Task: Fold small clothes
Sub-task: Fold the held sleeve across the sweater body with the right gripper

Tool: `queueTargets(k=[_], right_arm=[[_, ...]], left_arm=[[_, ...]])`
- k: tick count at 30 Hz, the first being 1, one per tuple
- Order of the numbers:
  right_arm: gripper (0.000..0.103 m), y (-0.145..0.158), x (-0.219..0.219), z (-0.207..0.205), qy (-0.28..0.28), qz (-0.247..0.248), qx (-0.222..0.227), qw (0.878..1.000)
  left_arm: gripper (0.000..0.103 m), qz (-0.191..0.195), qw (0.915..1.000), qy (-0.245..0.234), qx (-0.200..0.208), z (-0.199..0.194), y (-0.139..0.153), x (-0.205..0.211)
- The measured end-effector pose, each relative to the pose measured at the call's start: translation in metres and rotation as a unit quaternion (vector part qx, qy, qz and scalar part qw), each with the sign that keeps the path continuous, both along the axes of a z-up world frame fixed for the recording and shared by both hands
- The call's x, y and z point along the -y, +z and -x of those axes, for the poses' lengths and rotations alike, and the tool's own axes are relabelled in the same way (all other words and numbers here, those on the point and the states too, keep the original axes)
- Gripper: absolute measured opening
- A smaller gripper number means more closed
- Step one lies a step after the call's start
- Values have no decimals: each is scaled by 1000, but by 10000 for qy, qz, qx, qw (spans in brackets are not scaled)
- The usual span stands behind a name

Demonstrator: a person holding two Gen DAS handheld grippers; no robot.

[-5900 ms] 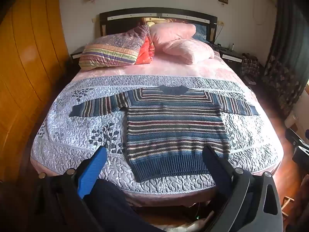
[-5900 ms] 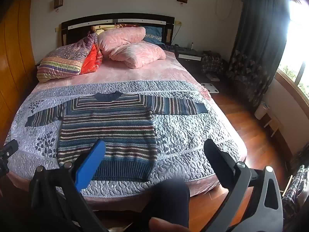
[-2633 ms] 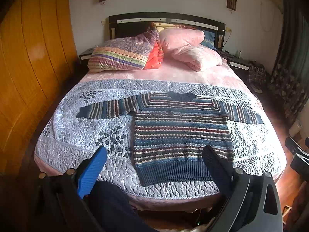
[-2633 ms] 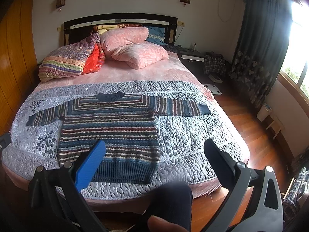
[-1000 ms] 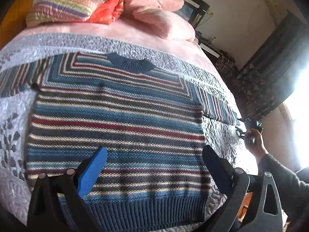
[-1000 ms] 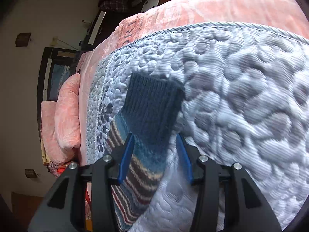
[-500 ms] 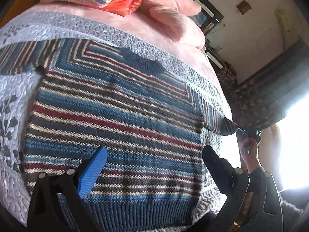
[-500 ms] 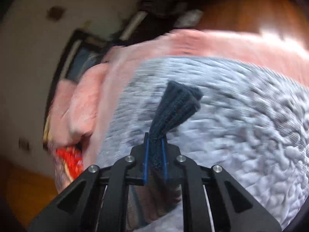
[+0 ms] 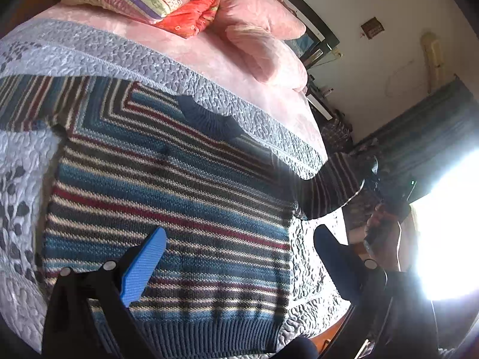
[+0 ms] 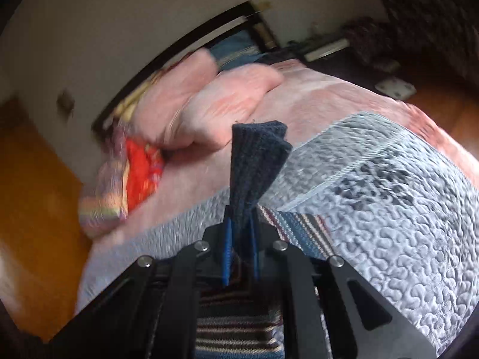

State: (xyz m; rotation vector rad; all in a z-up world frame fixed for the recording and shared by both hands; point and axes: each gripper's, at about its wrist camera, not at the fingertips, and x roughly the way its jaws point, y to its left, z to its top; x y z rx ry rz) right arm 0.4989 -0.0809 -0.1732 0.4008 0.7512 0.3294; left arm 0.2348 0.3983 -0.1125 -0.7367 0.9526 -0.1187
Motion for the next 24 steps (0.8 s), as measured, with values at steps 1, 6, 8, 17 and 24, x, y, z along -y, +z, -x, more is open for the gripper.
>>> queueTargets(k=[1,6,8,17,24], right_arm=[[9,-1,-16,1,99,161,4,9998],[9,-37,-106,26,628,1305,70,9894],[9,-59,-135,30,746,1794,93,9809],[22,-173,-233,64,1643,3398,-144,9259],[54,-161,-183,123,1422,2382,-153,9606]], left_arm=[[99,9,10000,-35,-1,-4,1,-1],[99,-41,9995,-314,68,-30,2,2],[99,-44,9991,-414,68,-41,-2,6],[99,653,9963,-557,-6,-104,-50,11],[99,1844,9773,-655,-816,-176,-133,32]])
